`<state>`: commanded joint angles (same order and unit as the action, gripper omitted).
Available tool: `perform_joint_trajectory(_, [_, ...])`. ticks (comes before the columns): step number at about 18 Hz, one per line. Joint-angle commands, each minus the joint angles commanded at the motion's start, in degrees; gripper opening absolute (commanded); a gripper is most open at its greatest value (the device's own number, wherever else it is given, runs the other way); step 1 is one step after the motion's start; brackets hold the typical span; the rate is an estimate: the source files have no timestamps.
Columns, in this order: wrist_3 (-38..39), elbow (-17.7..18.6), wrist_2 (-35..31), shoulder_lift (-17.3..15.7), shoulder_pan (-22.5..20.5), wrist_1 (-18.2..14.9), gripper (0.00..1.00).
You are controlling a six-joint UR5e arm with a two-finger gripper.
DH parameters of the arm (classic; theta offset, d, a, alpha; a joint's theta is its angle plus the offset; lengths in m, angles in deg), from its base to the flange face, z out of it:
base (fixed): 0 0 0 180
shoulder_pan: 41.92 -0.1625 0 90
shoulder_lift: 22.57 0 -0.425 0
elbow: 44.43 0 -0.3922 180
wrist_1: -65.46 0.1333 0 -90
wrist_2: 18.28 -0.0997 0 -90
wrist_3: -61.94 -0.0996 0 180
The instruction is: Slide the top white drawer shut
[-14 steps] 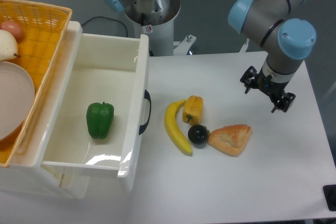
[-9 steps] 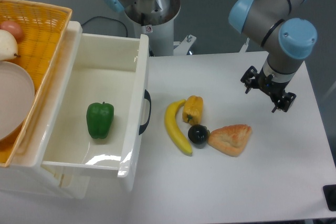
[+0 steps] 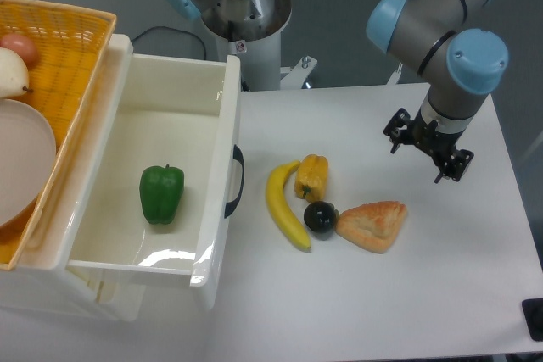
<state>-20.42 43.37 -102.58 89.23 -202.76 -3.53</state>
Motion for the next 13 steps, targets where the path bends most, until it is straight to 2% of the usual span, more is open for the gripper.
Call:
perform_joint_trajectory(4, [4.38, -0.62, 1.51, -0.44, 1.93, 0.18, 1.00])
perform_joint_trajectory(7, [10.53, -0.53, 1.33, -0.53, 3.78, 0.26, 1.00])
perform_joint_trajectory(11, [14.50, -0.71, 1.51, -1.06, 3.95, 0.18, 1.00])
perform_joint_trajectory(13, [19.31, -0.53, 1.42, -1.76, 4.13, -0.44, 1.00])
